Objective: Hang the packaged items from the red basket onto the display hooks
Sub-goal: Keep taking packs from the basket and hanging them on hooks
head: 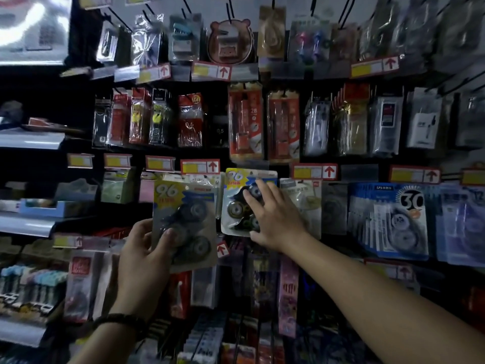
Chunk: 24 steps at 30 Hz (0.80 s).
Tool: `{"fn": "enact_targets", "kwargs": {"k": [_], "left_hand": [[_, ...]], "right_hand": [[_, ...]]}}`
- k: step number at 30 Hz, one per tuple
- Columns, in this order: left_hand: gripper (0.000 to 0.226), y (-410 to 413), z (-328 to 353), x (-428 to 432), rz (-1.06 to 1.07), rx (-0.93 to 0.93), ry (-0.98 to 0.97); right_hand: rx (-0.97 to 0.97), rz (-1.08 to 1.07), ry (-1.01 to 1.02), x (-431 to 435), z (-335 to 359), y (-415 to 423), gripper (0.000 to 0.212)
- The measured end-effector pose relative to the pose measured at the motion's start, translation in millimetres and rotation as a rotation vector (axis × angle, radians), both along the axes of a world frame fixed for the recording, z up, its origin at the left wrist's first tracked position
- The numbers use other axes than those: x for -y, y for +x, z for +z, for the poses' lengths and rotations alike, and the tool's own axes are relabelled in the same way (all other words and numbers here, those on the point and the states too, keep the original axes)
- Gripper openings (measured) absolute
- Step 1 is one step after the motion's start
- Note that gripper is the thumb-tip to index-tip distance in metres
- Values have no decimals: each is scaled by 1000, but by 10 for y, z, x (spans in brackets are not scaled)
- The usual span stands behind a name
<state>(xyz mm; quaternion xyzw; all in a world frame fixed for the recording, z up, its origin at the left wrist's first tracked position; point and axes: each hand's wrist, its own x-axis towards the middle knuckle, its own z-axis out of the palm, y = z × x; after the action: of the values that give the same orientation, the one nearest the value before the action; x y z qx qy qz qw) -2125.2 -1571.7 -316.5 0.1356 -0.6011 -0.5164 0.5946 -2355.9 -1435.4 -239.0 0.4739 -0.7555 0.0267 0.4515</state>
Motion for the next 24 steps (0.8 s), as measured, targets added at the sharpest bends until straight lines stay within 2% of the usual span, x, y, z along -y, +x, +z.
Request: {"fn": "enact_targets", "kwargs": {"k": [12, 16, 18, 21, 22, 24], "left_hand": [[18, -223, -46, 93, -115, 9, 15], [17, -330, -30, 109, -170, 38, 19], [17, -377, -41, 99, -205, 58, 22], [16, -442, -46, 39, -221, 61, 27], [16, -460, -34, 5, -229, 58, 33], [15, -500, -5, -54, -245, 60, 47]], "right_hand": [[27, -170, 108, 145, 91, -38, 109], [98, -169, 108, 128, 86, 63, 98], [166, -62, 60, 73, 86, 149, 84], [98, 225, -64, -30, -4, 198, 69], [82, 324, -87, -64, -39, 203, 74], [168, 456, -28, -137, -100, 221, 100]]}}
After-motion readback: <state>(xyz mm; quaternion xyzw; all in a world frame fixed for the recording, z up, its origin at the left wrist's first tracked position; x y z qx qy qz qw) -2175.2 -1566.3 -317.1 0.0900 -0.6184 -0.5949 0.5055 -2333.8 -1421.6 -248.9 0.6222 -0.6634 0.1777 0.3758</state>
